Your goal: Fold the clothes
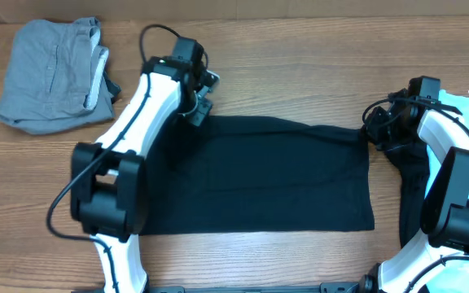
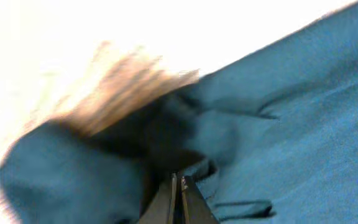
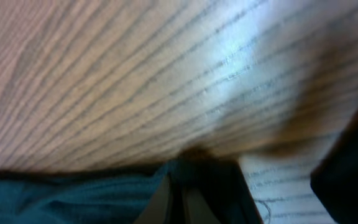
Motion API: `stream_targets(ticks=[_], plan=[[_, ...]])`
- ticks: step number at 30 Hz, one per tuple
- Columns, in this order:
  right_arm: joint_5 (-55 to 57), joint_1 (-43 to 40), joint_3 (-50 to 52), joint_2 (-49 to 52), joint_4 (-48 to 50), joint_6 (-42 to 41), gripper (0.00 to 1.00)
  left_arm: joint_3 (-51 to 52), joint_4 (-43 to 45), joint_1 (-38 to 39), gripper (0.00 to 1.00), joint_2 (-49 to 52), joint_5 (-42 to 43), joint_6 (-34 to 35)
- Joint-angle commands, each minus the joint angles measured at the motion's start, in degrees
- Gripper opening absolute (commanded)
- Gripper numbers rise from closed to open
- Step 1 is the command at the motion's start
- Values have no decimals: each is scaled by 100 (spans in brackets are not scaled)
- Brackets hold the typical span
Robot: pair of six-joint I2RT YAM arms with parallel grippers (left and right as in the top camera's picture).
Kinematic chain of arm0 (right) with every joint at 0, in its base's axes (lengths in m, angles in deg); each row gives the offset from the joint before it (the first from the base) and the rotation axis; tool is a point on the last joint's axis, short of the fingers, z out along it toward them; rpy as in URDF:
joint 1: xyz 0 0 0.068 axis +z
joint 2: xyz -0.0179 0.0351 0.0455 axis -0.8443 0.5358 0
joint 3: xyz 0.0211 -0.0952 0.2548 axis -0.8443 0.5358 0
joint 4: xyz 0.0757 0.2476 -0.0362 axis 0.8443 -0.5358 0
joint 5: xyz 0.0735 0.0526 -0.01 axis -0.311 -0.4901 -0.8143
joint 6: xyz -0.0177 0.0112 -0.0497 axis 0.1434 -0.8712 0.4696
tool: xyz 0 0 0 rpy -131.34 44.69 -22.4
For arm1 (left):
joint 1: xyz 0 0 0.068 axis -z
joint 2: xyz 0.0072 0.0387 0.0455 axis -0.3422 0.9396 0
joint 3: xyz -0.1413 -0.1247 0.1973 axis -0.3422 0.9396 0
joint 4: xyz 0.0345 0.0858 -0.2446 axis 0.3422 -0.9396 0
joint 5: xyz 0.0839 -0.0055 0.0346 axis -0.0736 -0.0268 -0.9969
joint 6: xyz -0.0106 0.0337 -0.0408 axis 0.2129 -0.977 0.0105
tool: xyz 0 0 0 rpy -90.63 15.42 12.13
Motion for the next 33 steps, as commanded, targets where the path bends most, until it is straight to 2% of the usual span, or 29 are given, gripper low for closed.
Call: stream_targets(ticks=[1,9,29,33], plan=[[-249,-26,-103,-133,122,50,4,-216,-107,-177,4,-581,-284,264],[-446,-26,-365,-243,98,352,4,-216,-896,-382,4,-682,-280,380],[-13,-33,-704,-933,-1349,455,4,-216,-2214,-588,4,-1213,-267,621],[586,-83,-704,-1034,-1836,315,4,-214,-2422,-590,4,-1213,-269,621]])
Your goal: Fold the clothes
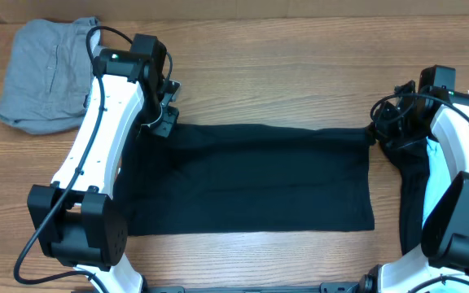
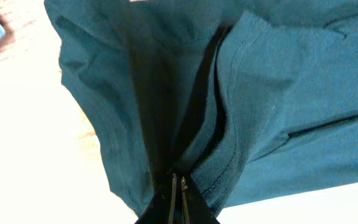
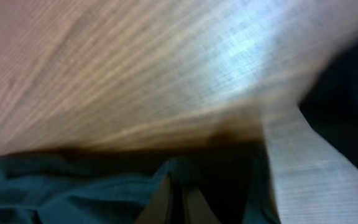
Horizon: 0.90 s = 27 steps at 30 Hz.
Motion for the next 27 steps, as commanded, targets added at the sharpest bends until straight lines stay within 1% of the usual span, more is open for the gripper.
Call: stream_targets(ticks=[1,5,15,22,27], plan=[[647,-94,-160,-278,-240,-238,4,-92,-107,-28,4,-131,-35,116],[734,-118,-153,-275,-584,-317,5,-92,-254,-35,4,-131,-33,116],[710,-114,-125,-264,-960,-275,6,-92,-791,-35,4,-131,-39,140],[713,-114,247,-264,-1014,-275,7,-92,-1099,-192,4,-131,-48,225],[710,-114,387,-264,-1029,-275,10,-92,-1360,-376,4,-131,-24,234]])
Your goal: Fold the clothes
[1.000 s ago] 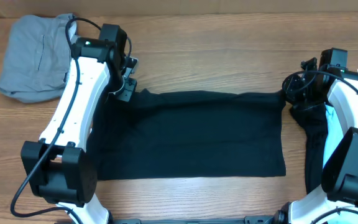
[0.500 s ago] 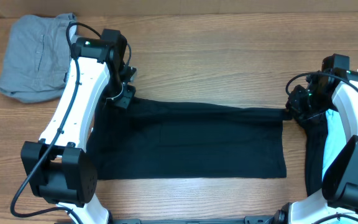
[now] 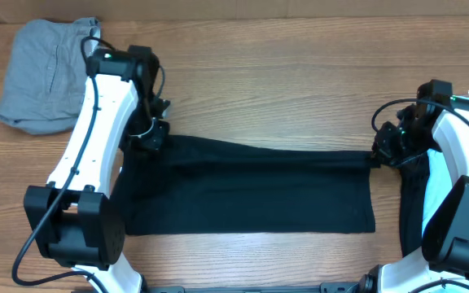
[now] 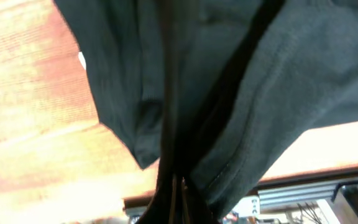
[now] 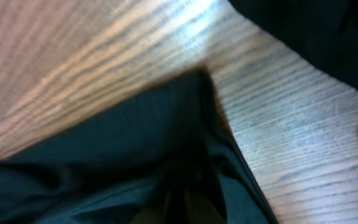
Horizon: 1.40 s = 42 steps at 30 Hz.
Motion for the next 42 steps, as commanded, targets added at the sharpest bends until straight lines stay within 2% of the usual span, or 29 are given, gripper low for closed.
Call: stream_targets(ticks=[1,5,7,8,9,10,12,16,23,24,28,30,32,37,42], plan=[[96,-33,109,-142,7,-4,10,-92,-114,-144,4,-131,-28,146],[98,-33,181,-142,-116,-2,10,-90,-271,-162,4,-131,-22,203],[101,-33,181,-142,-186,0,13,-92,-269,-162,9,-131,17,203],[101,-33,181,-142,-216,0,19,-90,-273,-162,11,-131,50,203],[101,-33,181,-142,-262,2,35,-90,-291,-162,13,-131,107,201],[120,-33,181,-142,-319,4,44,-90,-323,-160,15,-131,142,201],[278,-33,181,-142,-400,2,45,-81,-354,-162,19,-131,149,205],[354,-44,181,-142,-409,-2,45,-81,-352,-160,36,-131,188,223],[105,-33,234,-142,28,-4,49,-81,-332,-160,43,-131,289,223],[-133,-33,345,-142,251,-2,52,-81,-282,-160,43,-131,396,223],[-317,-7,645,-109,669,-2,52,-81,-98,-160,43,-131,538,221],[-326,7,754,-103,743,-4,50,-81,-48,-160,44,-131,614,223],[-400,7,776,-103,695,-2,35,-81,-48,-160,44,-131,610,221],[-389,4,776,-105,404,0,4,-81,-50,-160,40,-131,612,221],[-83,-46,776,-111,299,-55,5,-81,-63,-160,36,-131,610,219]])
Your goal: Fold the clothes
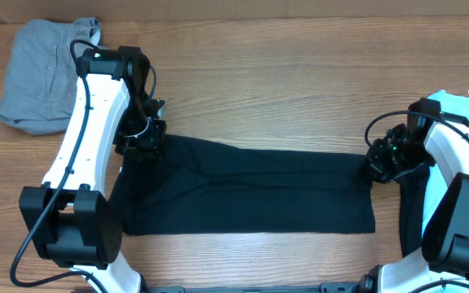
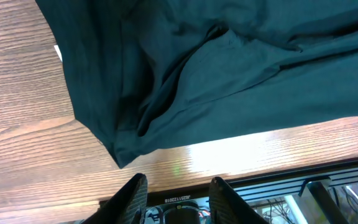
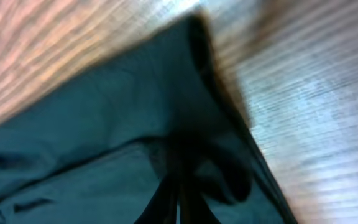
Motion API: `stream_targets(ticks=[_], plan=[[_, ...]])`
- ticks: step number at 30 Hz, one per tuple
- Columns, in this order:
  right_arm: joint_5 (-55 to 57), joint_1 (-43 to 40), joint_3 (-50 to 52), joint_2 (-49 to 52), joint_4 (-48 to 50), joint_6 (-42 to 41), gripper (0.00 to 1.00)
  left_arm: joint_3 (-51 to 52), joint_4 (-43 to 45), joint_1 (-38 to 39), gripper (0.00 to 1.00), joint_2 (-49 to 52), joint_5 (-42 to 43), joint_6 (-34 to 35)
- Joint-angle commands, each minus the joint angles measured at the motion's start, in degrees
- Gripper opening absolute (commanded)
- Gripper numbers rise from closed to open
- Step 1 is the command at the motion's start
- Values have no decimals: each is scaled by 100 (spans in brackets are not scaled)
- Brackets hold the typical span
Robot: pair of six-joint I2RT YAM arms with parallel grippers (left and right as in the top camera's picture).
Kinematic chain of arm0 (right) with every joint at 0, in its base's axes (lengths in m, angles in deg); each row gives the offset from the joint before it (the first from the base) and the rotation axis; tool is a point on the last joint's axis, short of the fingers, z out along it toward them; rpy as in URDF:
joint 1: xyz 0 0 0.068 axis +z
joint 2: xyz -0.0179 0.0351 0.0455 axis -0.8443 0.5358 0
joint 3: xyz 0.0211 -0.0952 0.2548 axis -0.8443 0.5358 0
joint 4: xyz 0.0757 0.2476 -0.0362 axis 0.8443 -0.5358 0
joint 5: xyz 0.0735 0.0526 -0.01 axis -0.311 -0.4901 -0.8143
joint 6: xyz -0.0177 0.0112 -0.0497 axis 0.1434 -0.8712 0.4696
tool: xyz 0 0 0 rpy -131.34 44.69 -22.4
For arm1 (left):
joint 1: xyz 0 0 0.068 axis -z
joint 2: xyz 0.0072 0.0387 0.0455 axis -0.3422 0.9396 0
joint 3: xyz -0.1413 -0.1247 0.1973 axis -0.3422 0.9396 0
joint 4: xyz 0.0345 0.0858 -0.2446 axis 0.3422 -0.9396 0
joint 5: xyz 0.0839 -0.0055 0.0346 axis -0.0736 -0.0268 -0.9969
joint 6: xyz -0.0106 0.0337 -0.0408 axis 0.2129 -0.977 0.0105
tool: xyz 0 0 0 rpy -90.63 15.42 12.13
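A black garment (image 1: 251, 191) lies in a long band across the table, its far edge brought toward the near one. My left gripper (image 1: 141, 140) hovers over the band's far left corner. In the left wrist view it (image 2: 176, 198) is open, nothing between its fingers (image 2: 135, 193), and the cloth (image 2: 185, 74) lies rumpled below. My right gripper (image 1: 379, 163) is at the far right corner. In the right wrist view it (image 3: 179, 202) is shut on a bunched fold of the cloth (image 3: 104, 124).
A folded grey garment (image 1: 51, 73) sits at the table's far left. A pale turquoise garment (image 1: 462, 110) lies at the right edge, with another dark cloth (image 1: 414, 203) under the right arm. Bare wood (image 1: 283, 73) stretches behind the black band.
My left gripper has opened and let go of the far left corner, which now rests on the table. My right gripper has shifted slightly nearer, still pinching the right corner.
Both grippers were shut on the black garment's far corners, with the garment spread wide. Then the left corner stood further left. Then the far edge stood nearer the front, the band narrower. Now the left corner is released and the right one is still held.
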Motion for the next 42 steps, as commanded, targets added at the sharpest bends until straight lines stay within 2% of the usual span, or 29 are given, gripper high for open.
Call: stream_targets(ticks=[1,5,7,9,12,13,14,16,19,21,24,28,30,35,37,42], plan=[[42,-74,17,-101,162,-66,5,-81,2,-15,36,-131,103,31],[-120,-87,17,-101,-39,-35,4,-81,0,-15,36,-131,103,31],[339,-87,17,-101,-356,-164,4,-81,2,-15,36,-131,105,31],[1115,-87,17,-101,-651,-656,4,-81,2,-15,37,-131,103,31],[1381,-87,17,-101,-857,-776,4,-81,13,-15,38,-131,103,31],[1379,-87,17,-101,-896,-774,13,-81,24,-17,38,-131,103,31],[1384,-87,17,-101,-925,-767,17,-81,28,-17,38,-131,103,31],[1377,-87,17,-101,-927,-664,17,-81,31,-17,39,-131,103,33],[1010,-90,17,-101,-802,-623,18,-81,42,-17,42,-131,103,31],[732,-87,17,-101,-704,-476,23,-81,57,-17,44,-131,103,33],[358,-90,7,-107,-385,-387,23,-81,94,-17,45,-131,107,35],[-315,-87,-13,-109,254,-249,26,-81,205,-15,43,-131,238,55],[-319,-55,-9,-105,358,-251,25,-81,306,-15,39,-131,439,52],[-92,133,190,-42,404,-323,21,-81,485,-15,21,-131,944,52],[-111,205,402,-22,354,-420,12,-81,544,-7,20,-131,1134,50],[-122,229,590,-46,-570,-334,6,-79,540,37,20,-131,1163,50]])
